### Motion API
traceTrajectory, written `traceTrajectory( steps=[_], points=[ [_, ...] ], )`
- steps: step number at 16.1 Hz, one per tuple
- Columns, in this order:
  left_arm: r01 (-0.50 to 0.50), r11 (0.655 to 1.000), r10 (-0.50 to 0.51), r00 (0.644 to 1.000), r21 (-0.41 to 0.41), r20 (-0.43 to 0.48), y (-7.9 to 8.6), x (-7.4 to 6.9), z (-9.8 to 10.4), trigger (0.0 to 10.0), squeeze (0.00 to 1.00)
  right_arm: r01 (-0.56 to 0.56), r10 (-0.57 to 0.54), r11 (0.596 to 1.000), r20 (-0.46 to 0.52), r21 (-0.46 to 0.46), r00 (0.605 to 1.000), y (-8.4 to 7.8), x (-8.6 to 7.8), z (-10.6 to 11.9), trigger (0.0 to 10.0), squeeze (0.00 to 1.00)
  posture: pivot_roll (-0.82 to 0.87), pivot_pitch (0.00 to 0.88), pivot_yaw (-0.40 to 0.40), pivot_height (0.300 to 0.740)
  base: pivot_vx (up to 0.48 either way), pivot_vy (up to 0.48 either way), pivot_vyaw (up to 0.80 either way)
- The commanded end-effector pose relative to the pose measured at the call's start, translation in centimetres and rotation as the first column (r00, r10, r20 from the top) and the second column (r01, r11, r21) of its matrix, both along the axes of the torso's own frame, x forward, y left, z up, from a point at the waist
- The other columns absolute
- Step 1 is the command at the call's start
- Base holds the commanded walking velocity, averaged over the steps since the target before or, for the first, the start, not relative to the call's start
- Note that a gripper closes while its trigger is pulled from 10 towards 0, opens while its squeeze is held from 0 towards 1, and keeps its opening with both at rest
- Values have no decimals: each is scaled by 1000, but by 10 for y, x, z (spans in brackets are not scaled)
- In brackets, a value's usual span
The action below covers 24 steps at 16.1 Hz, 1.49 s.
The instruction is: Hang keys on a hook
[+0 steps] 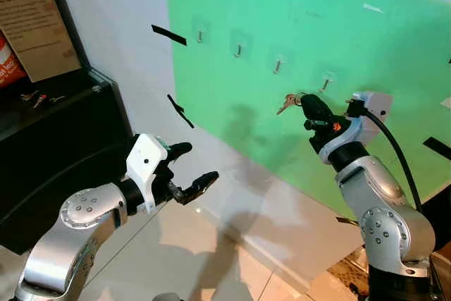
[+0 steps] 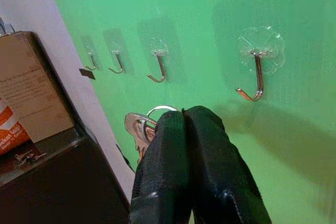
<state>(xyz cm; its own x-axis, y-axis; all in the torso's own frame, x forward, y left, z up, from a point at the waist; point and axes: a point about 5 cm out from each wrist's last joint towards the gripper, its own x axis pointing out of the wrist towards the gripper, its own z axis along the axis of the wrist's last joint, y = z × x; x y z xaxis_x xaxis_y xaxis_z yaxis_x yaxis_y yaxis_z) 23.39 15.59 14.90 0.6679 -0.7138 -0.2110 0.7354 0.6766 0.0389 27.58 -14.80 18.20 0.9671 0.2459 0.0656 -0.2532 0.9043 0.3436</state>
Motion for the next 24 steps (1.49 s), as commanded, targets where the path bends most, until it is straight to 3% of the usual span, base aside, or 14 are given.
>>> traceTrajectory(
  steps=[1, 4, 13, 15, 18, 22, 24],
  points=[
    [23, 1000, -23, 1000, 2, 1, -3, 1, 2, 10000, 0, 0, -1, 1000, 33, 13, 999, -2, -2, 6, 10000, 0, 66, 0, -45, 740, 0, 0, 0],
    [24, 1000, -24, 1000, 1, 2, -3, 1, 2, 10000, 0, 32, -36, 998, 84, 54, 996, -1, 3, 16, 10000, 0, 67, 0, -47, 740, 0, 0, 0],
    [29, 1000, -29, 1000, 7, 2, -4, 0, 1, 10000, 0, 183, -184, 982, 7, 55, 983, -13, 14, 5, 10000, 0, 76, 0, -53, 740, 0, 0, 0],
    [33, 999, -33, 999, 10, 1, -3, 0, 1, 10000, 0, 228, -230, 969, 10, 99, 973, -18, 15, 7, 10000, 0, 72, 0, -49, 740, 0, 0, 0],
    [38, 999, -38, 999, 9, 1, -3, 0, 1, 10000, 0, 223, -231, 960, 27, 166, 973, -20, 15, 13, 10000, 0, 69, 0, -45, 740, 0, 0, 0],
    [39, 999, -39, 999, 9, -2, -3, 0, 2, 10000, 0, 205, -207, 962, -5, 181, 978, -17, 15, 8, 10000, 0, 73, 0, -47, 740, 0, 0, 0],
    [38, 999, -38, 999, 9, -3, -3, 0, 2, 10000, 0, 173, -171, 975, -30, 142, 985, -12, 15, 3, 10000, 0, 74, 0, -47, 740, 0, 0, 0]
  ],
)
